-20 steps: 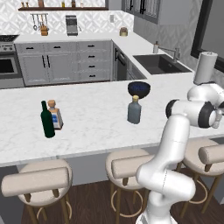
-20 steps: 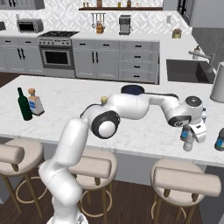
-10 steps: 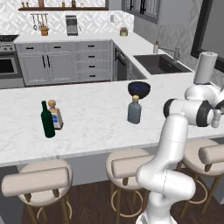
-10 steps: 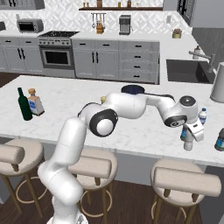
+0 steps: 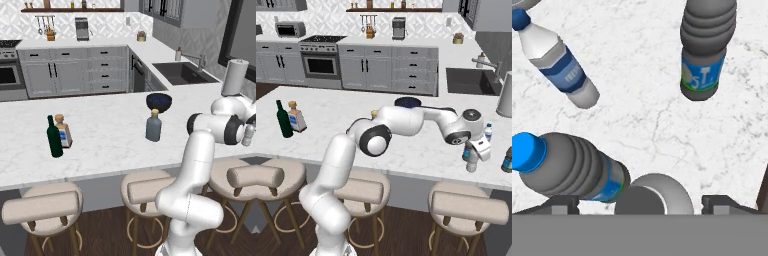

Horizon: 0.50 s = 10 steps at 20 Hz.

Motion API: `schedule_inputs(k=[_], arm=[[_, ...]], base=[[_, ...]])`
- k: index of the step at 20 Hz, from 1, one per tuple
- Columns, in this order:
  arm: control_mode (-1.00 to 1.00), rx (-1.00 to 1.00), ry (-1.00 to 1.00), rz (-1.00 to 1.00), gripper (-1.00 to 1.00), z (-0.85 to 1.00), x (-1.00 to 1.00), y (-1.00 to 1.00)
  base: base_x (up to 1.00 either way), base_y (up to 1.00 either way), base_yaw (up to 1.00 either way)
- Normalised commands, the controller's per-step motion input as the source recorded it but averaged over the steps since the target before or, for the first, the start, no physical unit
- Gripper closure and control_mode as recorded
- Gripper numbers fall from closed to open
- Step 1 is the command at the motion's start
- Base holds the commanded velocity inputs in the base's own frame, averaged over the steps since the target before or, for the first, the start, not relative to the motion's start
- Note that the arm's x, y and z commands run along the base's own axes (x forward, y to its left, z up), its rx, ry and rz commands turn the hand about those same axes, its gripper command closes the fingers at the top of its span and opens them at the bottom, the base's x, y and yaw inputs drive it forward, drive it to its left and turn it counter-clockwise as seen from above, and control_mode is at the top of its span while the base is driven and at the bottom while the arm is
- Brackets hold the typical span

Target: Move the plastic bottles in the middle to the plastics group, and the glass bottles in the middle to the glass group.

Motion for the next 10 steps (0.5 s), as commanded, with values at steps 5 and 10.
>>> schedule_inputs(k=[5,10], arm=[[-1.0,0.03,0.03,0.09,-1.0,0.45,-0.04,0.04],[-1.0,0.0,0.05,0.09,-1.0,0.27,-0.37,0.3]], base=[[0.0,0.0,0.0],[0.0,0.0,0.0]])
